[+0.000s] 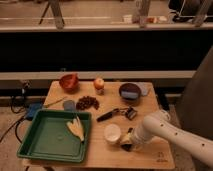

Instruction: Wipe table surface with eraser

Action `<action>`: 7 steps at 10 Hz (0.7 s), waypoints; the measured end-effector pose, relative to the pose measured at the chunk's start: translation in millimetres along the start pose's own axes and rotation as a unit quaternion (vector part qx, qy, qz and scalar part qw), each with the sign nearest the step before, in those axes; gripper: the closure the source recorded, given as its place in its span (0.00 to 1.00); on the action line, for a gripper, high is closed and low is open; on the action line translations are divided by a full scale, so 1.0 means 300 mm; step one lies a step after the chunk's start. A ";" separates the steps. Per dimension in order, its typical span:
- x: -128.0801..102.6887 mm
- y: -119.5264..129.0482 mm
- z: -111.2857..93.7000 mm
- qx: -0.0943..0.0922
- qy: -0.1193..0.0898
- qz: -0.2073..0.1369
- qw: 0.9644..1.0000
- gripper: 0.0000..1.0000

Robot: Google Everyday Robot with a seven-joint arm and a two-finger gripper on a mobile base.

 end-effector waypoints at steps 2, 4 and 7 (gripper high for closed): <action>0.007 0.003 -0.002 -0.001 0.000 0.002 1.000 1.00; 0.053 0.028 -0.012 -0.001 0.007 0.024 1.000 1.00; 0.054 0.026 -0.014 -0.002 0.006 0.024 1.000 1.00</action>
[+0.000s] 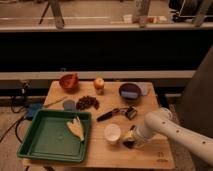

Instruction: Wipe table surface with eraser

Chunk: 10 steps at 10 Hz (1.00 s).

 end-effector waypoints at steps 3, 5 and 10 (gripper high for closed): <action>0.005 0.007 -0.006 0.000 0.001 0.004 1.000 1.00; 0.035 0.080 -0.044 -0.008 0.013 0.033 0.999 1.00; 0.095 0.395 -0.166 -0.024 0.028 0.107 0.994 1.00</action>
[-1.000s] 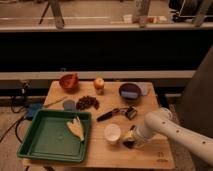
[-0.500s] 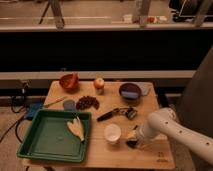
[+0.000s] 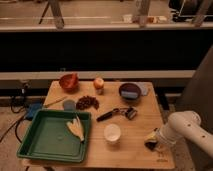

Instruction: Wipe table surface with eraser

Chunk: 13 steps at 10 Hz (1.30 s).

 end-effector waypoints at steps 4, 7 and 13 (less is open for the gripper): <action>-0.092 0.095 -0.002 -0.004 -0.016 0.009 1.000 1.00; -0.208 0.090 -0.038 0.002 -0.030 -0.024 0.999 1.00; -0.414 -0.071 0.034 -0.002 -0.068 -0.111 0.991 1.00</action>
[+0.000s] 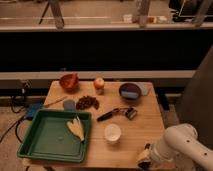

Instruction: Wipe table surface with eraser

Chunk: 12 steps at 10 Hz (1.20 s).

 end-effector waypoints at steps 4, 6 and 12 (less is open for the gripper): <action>-0.005 -0.189 0.032 0.004 0.001 -0.064 0.998 1.00; 0.042 -0.259 0.031 0.007 0.003 -0.080 0.997 1.00; 0.315 -0.323 0.044 0.011 0.018 -0.039 0.999 1.00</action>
